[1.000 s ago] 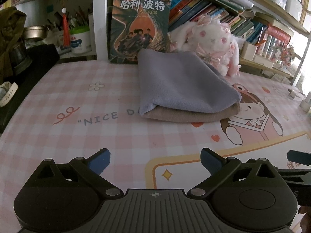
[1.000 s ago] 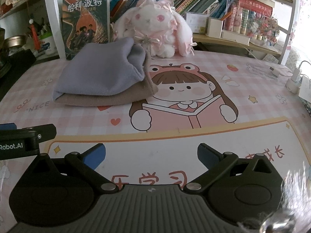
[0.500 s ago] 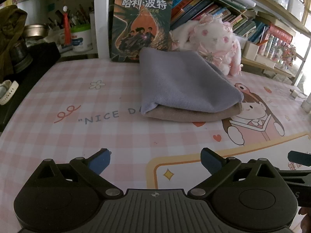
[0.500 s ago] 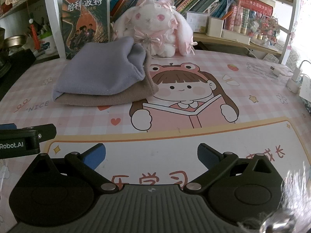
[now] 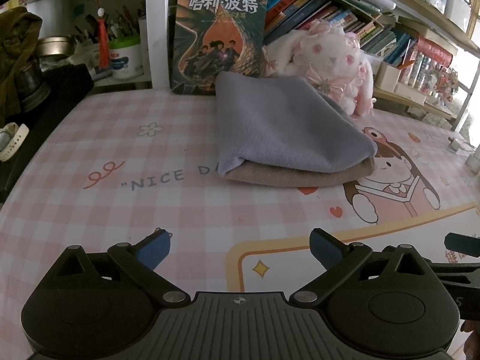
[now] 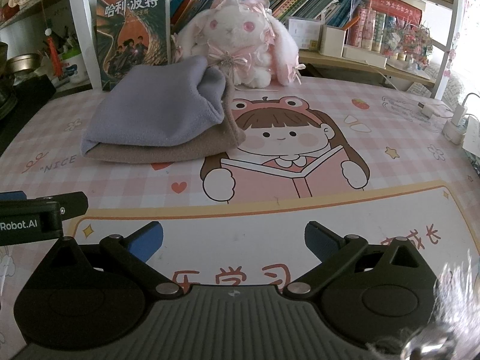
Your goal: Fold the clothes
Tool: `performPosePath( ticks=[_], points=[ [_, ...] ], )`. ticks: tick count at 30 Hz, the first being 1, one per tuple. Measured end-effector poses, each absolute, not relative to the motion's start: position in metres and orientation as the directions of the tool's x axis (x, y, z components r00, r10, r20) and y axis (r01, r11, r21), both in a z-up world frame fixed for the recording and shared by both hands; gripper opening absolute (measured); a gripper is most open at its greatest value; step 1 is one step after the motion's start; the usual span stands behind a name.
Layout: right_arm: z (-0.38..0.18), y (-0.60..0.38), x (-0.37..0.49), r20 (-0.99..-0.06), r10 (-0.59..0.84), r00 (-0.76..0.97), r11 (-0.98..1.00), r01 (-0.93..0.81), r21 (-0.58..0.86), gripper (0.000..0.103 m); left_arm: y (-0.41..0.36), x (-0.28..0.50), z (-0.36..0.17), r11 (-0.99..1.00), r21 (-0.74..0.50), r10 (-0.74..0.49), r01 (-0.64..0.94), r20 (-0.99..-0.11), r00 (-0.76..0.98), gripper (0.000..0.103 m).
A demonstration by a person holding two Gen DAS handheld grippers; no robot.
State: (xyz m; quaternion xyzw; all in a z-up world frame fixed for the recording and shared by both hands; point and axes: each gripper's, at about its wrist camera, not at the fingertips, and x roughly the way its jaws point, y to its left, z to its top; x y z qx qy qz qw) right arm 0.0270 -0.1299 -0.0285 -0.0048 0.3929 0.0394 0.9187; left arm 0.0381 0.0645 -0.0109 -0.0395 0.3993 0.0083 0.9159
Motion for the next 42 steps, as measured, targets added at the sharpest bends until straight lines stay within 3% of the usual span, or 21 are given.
performPosePath(
  ticks=[42],
  points=[
    [-0.0293,-0.1292,0.0285,-0.723,0.066,0.688,0.997,-0.077,0.019,0.102,0.0652,0.0373,-0.0103,0.996,-0.070,-0.019,-0.046,-0.726,0.687,0.101]
  ],
)
